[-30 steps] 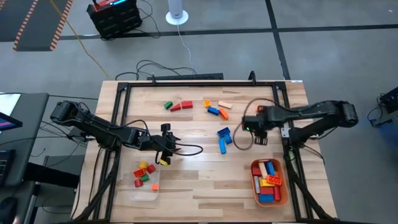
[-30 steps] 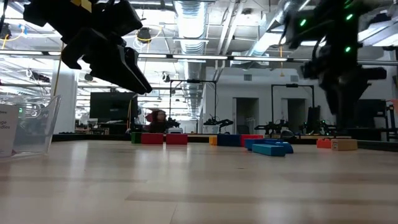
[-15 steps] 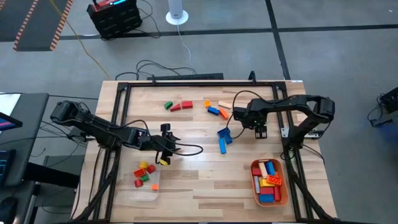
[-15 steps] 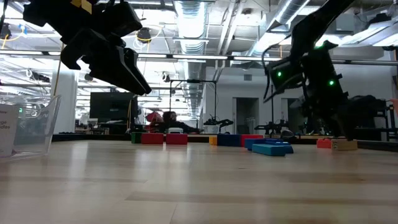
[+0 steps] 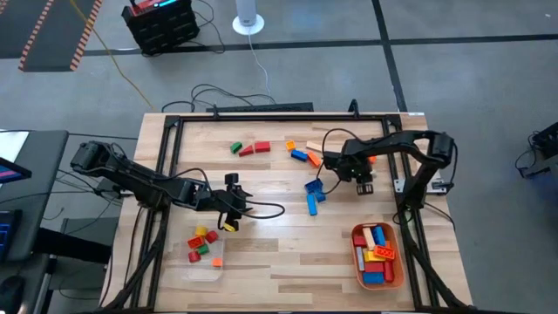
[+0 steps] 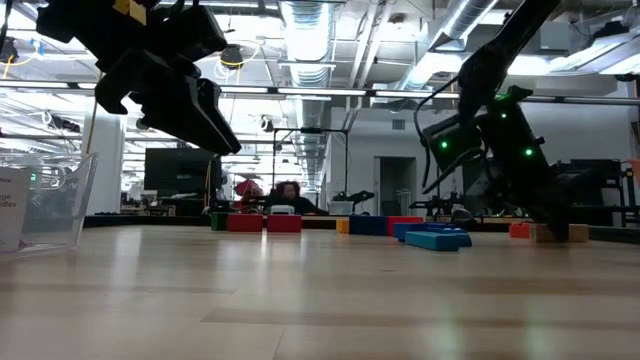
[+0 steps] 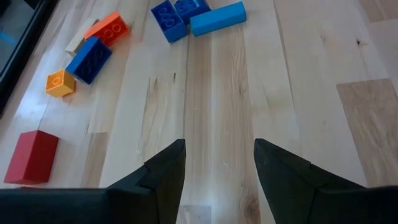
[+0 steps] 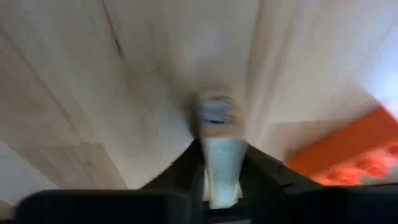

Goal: Sort blocks by size
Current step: Put the large brown block into the orange bin

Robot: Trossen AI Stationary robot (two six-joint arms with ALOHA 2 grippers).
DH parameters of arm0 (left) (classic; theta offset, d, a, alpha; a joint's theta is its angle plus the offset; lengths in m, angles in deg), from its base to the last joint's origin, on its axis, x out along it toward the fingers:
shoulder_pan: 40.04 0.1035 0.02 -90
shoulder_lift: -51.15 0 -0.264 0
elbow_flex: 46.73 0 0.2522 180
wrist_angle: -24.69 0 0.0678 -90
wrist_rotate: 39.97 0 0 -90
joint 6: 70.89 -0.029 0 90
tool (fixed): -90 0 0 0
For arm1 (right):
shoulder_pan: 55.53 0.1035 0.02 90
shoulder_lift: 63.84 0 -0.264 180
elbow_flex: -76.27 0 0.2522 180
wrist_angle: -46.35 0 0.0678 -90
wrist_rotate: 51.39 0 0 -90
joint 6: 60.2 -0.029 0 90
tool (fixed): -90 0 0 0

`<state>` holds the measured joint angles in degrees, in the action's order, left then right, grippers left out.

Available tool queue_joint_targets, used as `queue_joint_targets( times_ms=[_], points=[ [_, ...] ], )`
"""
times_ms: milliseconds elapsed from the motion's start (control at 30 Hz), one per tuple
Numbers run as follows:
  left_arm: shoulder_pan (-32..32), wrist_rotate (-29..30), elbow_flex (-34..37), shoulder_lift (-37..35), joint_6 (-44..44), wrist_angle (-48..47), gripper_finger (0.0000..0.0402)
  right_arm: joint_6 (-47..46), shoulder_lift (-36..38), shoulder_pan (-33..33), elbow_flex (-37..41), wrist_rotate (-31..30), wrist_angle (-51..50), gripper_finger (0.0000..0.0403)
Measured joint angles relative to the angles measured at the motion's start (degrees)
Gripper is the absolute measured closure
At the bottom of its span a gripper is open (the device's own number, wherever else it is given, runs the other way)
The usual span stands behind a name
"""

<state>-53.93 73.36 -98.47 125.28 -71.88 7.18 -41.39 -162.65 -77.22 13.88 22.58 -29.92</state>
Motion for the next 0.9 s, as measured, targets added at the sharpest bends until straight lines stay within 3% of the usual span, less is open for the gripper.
queue_joint_targets(
  times_ms=[67, 300, 467, 533, 800, 900],
  points=[
    [0.0, 0.0, 0.0, 0.0, 0.2, -0.3, 0.0217, -2.6, 0.1, 0.1, -0.2, 1.7, 0.0, 0.0323],
    [0.0, 0.0, 0.0, 0.0, 0.3, -0.9, 0.0217, -17.9, 7.2, 4.6, -6.1, 4.8, -14.8, 0.0322],
    [0.0, 0.0, 0.0, 0.0, 1.0, -1.5, 0.0217, -34.9, 17.5, 12.7, -7.4, 22.3, -12.7, 0.0322],
    [0.0, 0.0, 0.0, 0.0, 1.9, -2.0, 0.0217, -44.0, 21.5, 17.8, -7.4, 25.7, -11.4, 0.0322],
    [0.0, 0.0, 0.0, 0.0, 4.1, -2.5, 0.0217, -76.7, 30.8, 42.0, -7.4, 26.2, -8.0, 0.0314],
    [0.0, 0.0, 0.0, 0.0, 4.2, -2.3, 0.0217, -85.1, 30.9, 49.0, -7.3, 21.5, -6.2, 0.0312]
  ],
)
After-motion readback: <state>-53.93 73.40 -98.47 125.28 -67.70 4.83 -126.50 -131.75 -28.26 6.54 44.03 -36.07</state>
